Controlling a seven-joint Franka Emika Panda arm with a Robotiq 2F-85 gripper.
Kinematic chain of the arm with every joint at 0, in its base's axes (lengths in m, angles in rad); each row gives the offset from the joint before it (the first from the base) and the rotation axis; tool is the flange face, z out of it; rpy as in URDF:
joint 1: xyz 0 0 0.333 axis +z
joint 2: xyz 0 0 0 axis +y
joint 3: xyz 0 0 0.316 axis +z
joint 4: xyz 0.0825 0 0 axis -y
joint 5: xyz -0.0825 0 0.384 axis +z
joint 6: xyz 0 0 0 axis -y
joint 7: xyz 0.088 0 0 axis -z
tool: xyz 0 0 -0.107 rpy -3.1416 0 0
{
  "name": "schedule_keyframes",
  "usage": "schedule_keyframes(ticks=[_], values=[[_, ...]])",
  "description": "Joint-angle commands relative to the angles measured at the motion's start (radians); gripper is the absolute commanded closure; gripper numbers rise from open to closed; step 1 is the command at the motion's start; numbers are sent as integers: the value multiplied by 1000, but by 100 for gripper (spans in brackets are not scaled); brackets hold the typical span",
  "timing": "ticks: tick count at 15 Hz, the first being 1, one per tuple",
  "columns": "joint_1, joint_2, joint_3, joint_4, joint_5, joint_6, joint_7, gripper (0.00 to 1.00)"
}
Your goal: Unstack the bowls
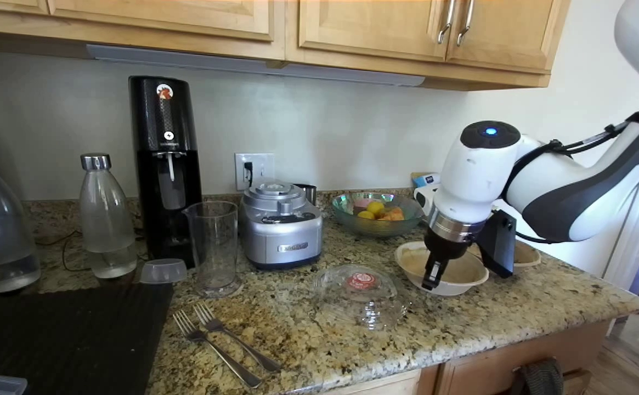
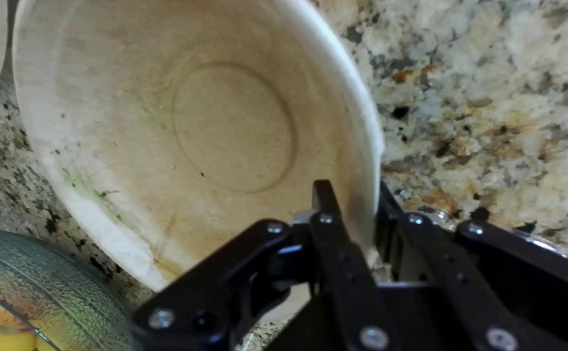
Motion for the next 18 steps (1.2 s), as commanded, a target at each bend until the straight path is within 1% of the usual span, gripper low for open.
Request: schedule_keyframes(ticks=[1,3,4,6,7,8,9,10,13,16,18], values=[[-21,-34,7,-12,57,-6,-40,45],[-31,-63,17,-21,123,-22,-73,33],[-24,-83,13,-32,229,-31,-149,27],[-27,-120,21,-36,401,-61,-264,14],[-62,-139,58,-35,474,-79,-320,6],[-31,-169,29,-35,571,-97,-384,3],[-27,-195,25,-30,630,-121,-420,0],[-30,-222,25,-27,700,-146,-472,0],[-35,-306,17,-21,827,-221,-552,0],[-42,-378,3,-19,903,-279,-592,0],[-52,-412,-9,-18,931,-303,-610,0]])
